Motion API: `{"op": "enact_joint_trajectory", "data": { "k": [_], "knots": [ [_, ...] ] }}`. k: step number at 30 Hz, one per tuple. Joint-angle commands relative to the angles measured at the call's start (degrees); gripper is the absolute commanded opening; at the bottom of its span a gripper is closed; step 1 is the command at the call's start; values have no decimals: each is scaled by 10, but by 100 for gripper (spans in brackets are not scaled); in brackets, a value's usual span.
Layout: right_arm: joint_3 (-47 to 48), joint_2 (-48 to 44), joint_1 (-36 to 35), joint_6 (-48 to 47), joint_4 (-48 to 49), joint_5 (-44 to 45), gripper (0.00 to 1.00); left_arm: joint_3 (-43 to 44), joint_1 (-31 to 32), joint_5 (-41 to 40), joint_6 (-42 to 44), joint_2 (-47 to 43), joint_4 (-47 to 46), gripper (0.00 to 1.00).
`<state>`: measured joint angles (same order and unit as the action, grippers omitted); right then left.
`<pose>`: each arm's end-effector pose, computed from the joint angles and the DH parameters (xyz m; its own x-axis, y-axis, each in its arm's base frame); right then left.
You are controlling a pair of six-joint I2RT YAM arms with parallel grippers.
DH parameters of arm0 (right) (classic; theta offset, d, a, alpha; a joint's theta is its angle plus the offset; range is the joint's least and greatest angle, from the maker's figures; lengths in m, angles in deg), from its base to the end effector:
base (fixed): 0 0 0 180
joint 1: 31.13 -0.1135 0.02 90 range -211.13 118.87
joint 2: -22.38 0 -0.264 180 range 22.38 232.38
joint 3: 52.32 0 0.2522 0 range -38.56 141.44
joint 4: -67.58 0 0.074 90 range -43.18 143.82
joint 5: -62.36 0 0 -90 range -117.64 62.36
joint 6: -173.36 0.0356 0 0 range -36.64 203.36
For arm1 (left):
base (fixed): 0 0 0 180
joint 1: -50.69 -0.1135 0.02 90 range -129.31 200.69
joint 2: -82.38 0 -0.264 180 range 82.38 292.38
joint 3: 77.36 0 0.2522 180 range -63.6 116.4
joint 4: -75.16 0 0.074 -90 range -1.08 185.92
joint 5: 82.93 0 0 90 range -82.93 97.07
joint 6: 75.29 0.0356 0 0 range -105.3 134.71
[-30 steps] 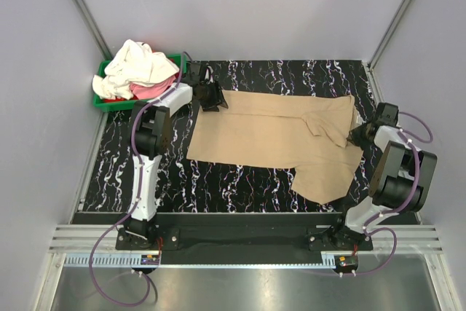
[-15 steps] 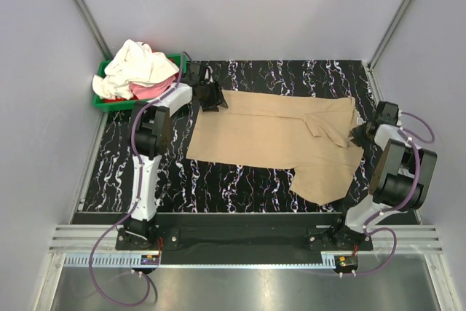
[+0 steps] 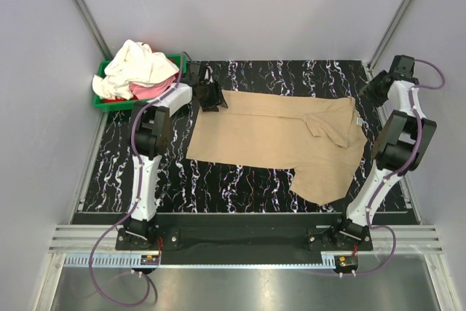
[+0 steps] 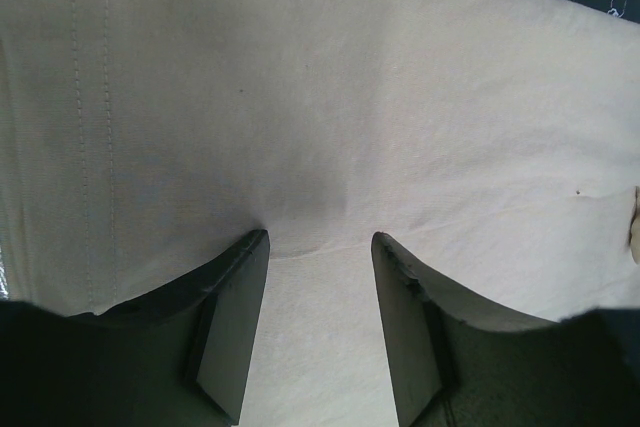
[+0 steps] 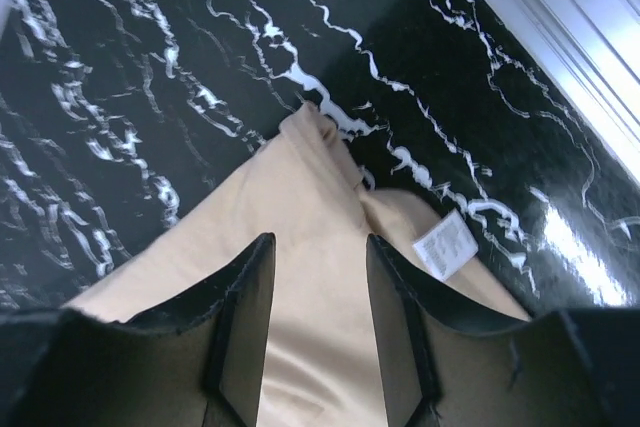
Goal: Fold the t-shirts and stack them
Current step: Fold the tshirt
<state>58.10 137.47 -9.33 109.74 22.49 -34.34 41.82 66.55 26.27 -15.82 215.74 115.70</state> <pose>0.4230 -0.1647 0.2486 -0.5022 0.6761 -0.5392 0.5826 0.7252 0.3668 0.4854 -0.1501 0.1558 -0.9003 -0.2429 -0.3611 -0.0192 0.8511 -0.5246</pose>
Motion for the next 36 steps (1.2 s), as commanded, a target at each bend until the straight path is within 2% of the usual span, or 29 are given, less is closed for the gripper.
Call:
{"op": "enact_joint_trajectory", "data": {
  "k": [1,4,9,19,31,33,34,36],
  "knots": [
    [76,60,3,-63,-60,-27,49,-8,-6,-29,5,27,20,54],
    [142,118,3,-88,-91,-39,50,-3,-4,-29,6,30,20,54],
    [192,170,3,-104,-98,-71,51,1,-5,-36,11,31,20,54],
    [223,179,0,-92,-83,-96,52,5,-5,-40,13,33,20,54],
    [257,239,-9,-93,-94,-86,49,-4,-6,-43,15,28,20,54],
    [274,246,-8,-89,-94,-68,47,-6,-6,-44,17,27,20,54],
    [281,256,-7,-82,-94,-61,37,-6,-5,-45,17,25,20,54],
    [309,268,6,-65,-93,-54,27,-9,-7,-50,17,24,20,54]
  ]
}}
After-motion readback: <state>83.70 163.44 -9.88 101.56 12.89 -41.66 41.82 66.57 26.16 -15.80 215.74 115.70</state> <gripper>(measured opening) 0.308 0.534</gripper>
